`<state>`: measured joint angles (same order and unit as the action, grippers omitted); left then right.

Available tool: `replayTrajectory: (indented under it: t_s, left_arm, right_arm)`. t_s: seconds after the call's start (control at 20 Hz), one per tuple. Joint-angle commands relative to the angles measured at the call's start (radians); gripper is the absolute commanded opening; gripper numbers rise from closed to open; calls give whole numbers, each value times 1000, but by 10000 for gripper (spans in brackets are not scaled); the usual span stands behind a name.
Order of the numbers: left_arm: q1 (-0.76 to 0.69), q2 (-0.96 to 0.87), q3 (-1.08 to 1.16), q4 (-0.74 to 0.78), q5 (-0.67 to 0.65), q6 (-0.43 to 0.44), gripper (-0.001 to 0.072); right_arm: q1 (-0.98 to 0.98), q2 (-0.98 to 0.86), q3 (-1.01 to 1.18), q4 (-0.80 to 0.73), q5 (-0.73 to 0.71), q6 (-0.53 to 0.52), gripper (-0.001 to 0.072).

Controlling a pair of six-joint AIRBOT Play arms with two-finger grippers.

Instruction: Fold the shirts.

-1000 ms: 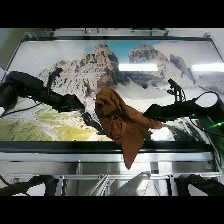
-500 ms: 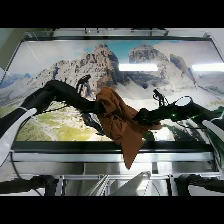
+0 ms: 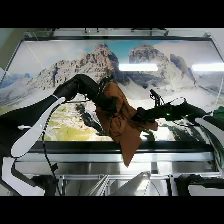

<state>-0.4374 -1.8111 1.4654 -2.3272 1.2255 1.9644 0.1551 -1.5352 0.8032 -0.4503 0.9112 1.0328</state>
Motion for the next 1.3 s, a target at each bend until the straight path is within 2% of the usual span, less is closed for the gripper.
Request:
replayTrajectory:
  t_s: [0.0, 0.15, 0.4, 0.55, 0.75, 0.9, 1.05, 1.25]
  left_arm:
    - [6, 26, 129, -4, 114, -6, 3]
    - [59, 118, 262, -4, 199, -21, 18]
    - [221, 309, 516, -4, 269, -64, 21]
    - [301, 421, 541, -4, 284, -66, 21]
    - [344, 571, 326, 0, 347, -62, 22]
    - [393, 684, 48, 32, 343, -47, 22]
    - [467, 773, -214, 30, 299, -14, 22]
    - [556, 863, -406, 29, 250, 18, 22]
  right_arm:
    - [-18, 43, 44, 18, 70, -39, 14]
    - [-122, 182, 130, 18, 177, -30, 14]
    - [-436, 498, 390, 18, 291, 87, 15]
    - [-573, 629, 441, 13, 352, 136, 14]
    - [-586, 720, 420, -141, 487, 200, 14]
    - [-586, 780, 346, -263, 491, 231, 15]
    - [-586, 787, 244, -272, 488, 232, 14]
    - [-586, 775, 105, -272, 475, 205, 15]
